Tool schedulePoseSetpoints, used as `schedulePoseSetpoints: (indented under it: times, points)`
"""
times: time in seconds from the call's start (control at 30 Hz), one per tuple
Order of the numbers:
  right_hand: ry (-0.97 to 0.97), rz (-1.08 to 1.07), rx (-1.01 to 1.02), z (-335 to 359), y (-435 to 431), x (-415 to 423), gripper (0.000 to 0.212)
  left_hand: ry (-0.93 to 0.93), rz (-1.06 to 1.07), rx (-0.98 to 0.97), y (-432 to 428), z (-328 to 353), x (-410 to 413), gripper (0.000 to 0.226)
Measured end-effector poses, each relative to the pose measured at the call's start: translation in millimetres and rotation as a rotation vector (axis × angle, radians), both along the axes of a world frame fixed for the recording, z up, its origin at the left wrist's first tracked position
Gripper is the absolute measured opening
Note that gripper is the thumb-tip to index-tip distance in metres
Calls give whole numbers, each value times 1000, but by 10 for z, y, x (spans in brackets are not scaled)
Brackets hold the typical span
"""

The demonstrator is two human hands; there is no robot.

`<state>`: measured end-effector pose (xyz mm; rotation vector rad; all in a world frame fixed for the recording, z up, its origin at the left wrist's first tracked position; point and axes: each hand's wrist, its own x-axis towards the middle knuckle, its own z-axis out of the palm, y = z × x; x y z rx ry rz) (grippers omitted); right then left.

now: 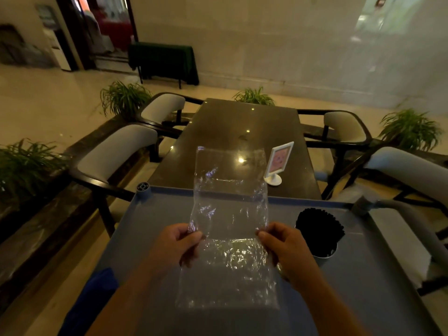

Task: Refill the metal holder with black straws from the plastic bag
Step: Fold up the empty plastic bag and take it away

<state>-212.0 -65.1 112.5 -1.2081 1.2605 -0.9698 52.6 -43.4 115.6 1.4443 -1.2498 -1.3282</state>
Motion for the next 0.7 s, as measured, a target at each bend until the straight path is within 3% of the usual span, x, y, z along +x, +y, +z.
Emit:
schedulePoseSetpoints:
  times: [0.1,0.2,0.4,0.6,0.67,0.7]
  points:
    - [-81,-28,-26,62,-31,-63,18,99,14,9,-27,65,-26,27]
    - [-267,-37,16,92,-59,-88,32,375,36,70,-55,98,-77,30]
    - [-601,-59,87,121,-100,-102,26,746,114,113,-48,90,-187,31]
    - [-574,-33,65,159,-75,-88,46,866,191,126,-32,124,-225,30]
    - [-514,-22,43,204,-46,-76,51,775,164,80,-9,151,-227,27]
    - [-454,-25,26,220,-34,-72,52,645,166,45,-5,139,-208,27]
